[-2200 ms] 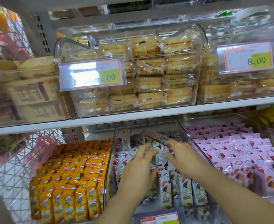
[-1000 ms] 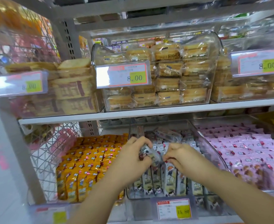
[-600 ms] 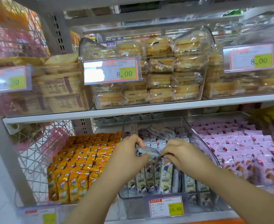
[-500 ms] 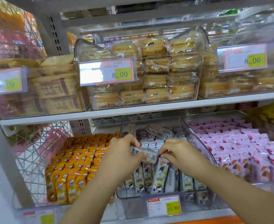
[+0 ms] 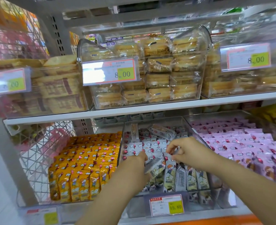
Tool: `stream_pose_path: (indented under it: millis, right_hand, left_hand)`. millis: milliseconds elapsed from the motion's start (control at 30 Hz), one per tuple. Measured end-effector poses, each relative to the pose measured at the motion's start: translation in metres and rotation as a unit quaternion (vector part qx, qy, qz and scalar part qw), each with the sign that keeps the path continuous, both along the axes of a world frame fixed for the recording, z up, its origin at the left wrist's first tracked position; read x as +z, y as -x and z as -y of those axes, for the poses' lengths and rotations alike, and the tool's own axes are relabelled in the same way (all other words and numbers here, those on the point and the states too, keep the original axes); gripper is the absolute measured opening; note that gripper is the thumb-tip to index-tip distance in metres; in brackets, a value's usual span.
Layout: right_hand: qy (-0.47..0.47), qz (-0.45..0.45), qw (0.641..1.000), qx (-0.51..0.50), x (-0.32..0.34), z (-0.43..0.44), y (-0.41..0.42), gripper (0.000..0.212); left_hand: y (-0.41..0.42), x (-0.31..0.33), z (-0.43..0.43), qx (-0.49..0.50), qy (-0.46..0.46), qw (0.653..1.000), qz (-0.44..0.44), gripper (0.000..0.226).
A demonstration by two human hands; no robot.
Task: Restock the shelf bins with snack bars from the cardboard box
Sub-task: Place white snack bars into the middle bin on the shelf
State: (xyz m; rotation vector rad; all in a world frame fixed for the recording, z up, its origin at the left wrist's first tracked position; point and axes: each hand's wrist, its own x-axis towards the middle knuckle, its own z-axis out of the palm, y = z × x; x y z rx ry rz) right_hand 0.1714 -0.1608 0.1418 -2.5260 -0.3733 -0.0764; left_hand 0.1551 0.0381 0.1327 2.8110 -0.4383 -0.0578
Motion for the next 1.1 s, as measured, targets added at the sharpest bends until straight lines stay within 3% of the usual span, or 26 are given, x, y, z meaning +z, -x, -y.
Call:
stream_pose_path:
  millis: [200, 467, 567, 733, 833, 933, 1100]
  right_hand:
    - [0.147, -0.087, 0.985, 0.017, 0.008, 0.013, 0.003, 0.03]
    - [0.144, -0.07, 0.987, -0.002, -0.016, 0.003, 0.0, 0.03]
    - [0.13, -0.071, 0.989, -0.007, -0.016, -0.002, 0.001, 0.023]
    - [0.163, -0.052, 0.985, -0.011, -0.014, -0.009, 0.001, 0.034]
    - [0.162, -0.054, 0.985, -0.015, -0.013, -0.011, 0.003, 0.012]
    - [0.159, -0.032, 0.986, -0.026, -0.013, -0.013, 0.003, 0.005]
    - [0.105, -0.038, 0.993, -0.033, -0.017, -0.019, 0.001, 0.024]
  left_hand:
    - [0.001, -0.019, 0.01, 0.003, -0.024, 0.998, -0.054, 0.049]
    - [-0.009, -0.032, 0.014, 0.022, 0.041, 0.998, -0.032, 0.041]
    - [-0.009, -0.032, 0.013, 0.02, 0.057, 0.998, -0.023, 0.046]
    - [-0.01, -0.029, 0.012, -0.005, 0.061, 0.998, -0.034, 0.058]
    - [-0.009, -0.028, 0.011, -0.034, 0.051, 0.997, -0.036, 0.062]
    - [-0.01, -0.029, 0.012, -0.052, 0.016, 0.998, -0.016, 0.062]
    - [-0.013, -0.029, 0.011, -0.049, 0.0, 0.999, 0.001, 0.06]
